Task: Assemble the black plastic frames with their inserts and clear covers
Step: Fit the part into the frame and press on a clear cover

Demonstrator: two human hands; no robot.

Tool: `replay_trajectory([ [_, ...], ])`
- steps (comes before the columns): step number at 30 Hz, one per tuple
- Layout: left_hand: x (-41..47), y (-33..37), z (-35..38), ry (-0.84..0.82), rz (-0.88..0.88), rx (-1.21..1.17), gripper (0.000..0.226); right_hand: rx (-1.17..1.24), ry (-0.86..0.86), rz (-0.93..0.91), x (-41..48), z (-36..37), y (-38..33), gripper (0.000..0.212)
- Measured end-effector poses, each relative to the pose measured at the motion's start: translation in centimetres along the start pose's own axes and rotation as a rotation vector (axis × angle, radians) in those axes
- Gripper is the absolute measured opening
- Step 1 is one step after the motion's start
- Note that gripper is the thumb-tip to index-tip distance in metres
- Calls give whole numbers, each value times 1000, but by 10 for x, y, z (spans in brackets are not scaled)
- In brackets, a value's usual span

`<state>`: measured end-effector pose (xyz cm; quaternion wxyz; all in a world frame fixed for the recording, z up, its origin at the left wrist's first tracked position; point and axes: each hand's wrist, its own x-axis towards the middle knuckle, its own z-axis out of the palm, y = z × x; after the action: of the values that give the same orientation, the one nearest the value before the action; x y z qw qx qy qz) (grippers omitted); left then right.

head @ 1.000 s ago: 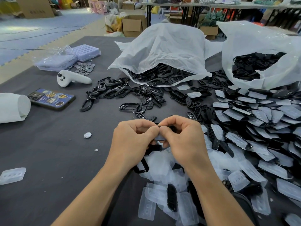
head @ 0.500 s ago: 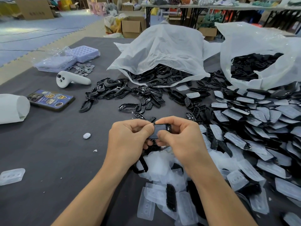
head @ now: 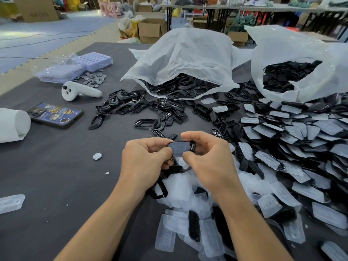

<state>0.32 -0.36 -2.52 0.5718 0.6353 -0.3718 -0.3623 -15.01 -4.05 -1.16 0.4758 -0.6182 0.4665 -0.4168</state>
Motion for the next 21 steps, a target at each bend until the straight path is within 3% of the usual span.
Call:
replay_trajectory([
  [3, -1, 1, -3, -16, -3, -3, 29, -298, 10, -181, -4, 2, 0, 50],
  [9, -3, 1, -1, -46, 1, -16, 16, -434, 32, -264, -4, 0, -1, 45],
  [15, -13, -2, 0, 88, 173, 233, 12, -547, 53, -124, 1, -41, -4, 44],
  [19, -19, 0, 1, 105, 263, 422, 15, -733, 236, 22, 14, -108, -9, 42],
  [21, -18, 0, 4, 55, 298, 543, 25, -826, 325, 123, 21, -140, -16, 51],
])
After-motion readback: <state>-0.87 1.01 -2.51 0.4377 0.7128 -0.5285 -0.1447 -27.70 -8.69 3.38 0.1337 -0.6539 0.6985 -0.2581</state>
